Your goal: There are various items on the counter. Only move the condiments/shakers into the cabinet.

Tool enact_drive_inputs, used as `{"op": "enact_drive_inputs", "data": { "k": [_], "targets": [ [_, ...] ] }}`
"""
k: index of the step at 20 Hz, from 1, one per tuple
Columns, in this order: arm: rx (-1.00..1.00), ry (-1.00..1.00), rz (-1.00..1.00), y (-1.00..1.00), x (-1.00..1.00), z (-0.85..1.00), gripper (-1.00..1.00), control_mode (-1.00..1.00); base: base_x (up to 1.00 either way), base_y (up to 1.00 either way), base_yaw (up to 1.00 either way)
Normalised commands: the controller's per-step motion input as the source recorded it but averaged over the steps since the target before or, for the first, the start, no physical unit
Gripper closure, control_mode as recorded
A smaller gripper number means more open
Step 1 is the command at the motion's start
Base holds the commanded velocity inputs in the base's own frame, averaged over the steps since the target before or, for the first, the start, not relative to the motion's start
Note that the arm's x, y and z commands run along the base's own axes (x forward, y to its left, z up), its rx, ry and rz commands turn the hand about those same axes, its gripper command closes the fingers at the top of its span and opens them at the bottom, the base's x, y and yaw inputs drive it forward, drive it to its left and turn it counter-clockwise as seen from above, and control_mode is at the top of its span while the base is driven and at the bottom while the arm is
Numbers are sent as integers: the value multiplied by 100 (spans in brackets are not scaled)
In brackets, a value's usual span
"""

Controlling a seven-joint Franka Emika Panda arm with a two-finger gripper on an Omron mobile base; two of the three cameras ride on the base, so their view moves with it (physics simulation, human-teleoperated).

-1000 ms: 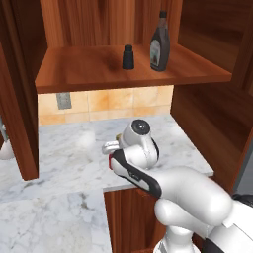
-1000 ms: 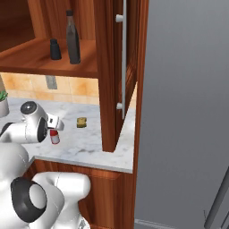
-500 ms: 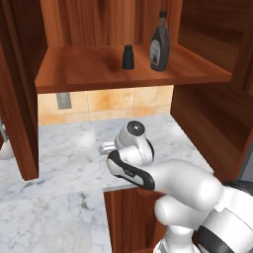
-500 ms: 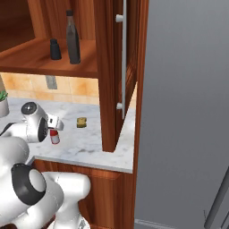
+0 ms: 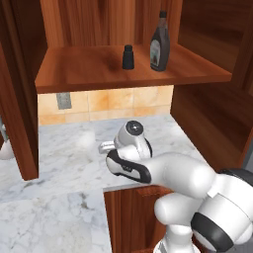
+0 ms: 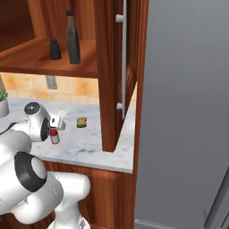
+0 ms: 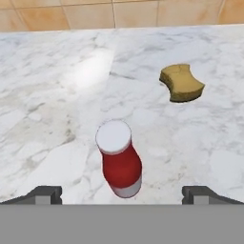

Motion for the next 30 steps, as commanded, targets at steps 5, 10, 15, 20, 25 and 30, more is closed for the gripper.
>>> {"op": "enact_drive_inputs", "data": {
  "k": [5, 10, 15, 20, 25, 30],
  "targets": [
    [0, 0, 0, 1, 13, -7, -100, -100, 0, 0, 0],
    [-1, 0, 0, 6, 12, -11, -100, -100, 0, 0, 0],
    [-1, 0, 0, 12, 17, -9, -100, -100, 0, 0, 0],
    [-1, 0, 0, 7, 20, -15, -100, -100, 0, 0, 0],
    [-1, 0, 0, 0, 20, -10, -100, -100, 0, 0, 0],
    [-1, 0, 0, 0, 14, -5, -100, -100, 0, 0, 0]
  ]
}}
